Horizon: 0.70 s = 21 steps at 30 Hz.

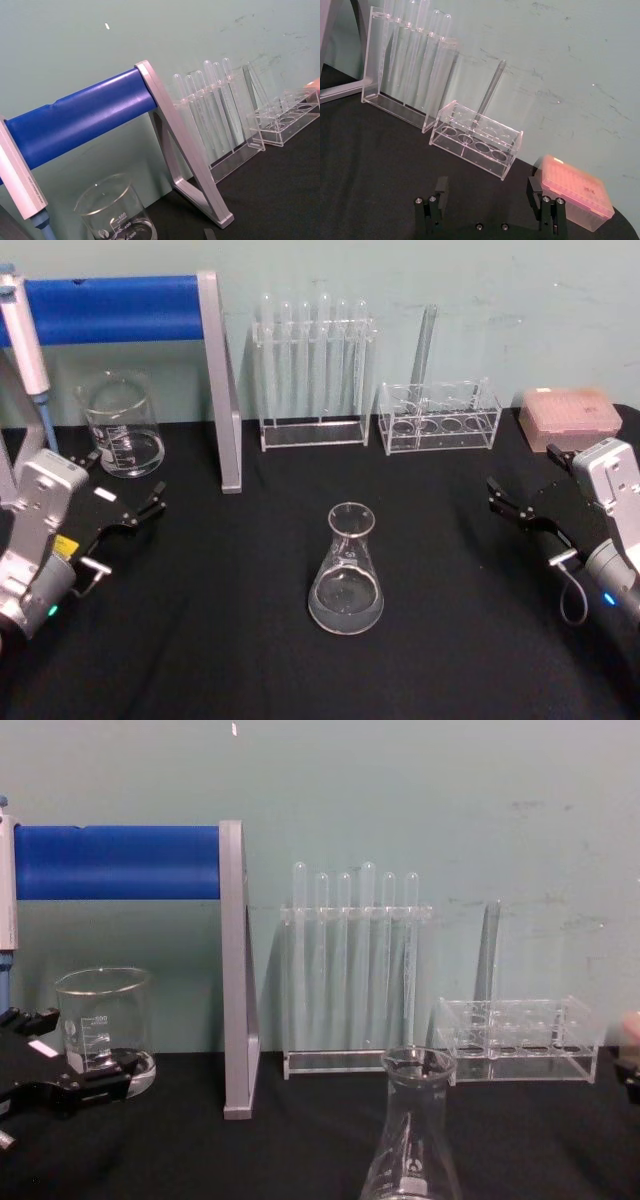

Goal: Grasp the erlenmeyer flask with one hand, shake it three times, then place it back.

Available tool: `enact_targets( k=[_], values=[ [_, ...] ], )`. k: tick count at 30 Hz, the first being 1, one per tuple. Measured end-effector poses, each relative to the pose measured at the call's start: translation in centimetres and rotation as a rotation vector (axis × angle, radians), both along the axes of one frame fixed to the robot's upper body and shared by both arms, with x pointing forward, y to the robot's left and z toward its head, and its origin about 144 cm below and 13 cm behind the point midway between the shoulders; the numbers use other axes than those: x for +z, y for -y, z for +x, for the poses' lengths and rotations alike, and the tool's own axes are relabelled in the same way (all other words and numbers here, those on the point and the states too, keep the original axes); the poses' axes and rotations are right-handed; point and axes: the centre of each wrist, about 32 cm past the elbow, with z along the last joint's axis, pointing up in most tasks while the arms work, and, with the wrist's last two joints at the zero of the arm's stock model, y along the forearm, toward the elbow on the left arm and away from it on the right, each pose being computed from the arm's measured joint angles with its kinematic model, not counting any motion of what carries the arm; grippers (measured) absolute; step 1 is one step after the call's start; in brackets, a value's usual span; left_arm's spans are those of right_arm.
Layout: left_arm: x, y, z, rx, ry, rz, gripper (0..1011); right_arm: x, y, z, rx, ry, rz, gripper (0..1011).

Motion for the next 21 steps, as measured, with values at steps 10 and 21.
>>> enact_targets(
  k=[10,21],
  values=[
    [0.0,0.0,0.0,0.000,0.000,0.000,1001,0.4,0.5,0.2,0.021,-0.017,0.017,1004],
    [0.0,0.0,0.0,0.000,0.000,0.000,1001,1.9,1.7,-1.4,0.129,-0.009,0.006,1004]
  ],
)
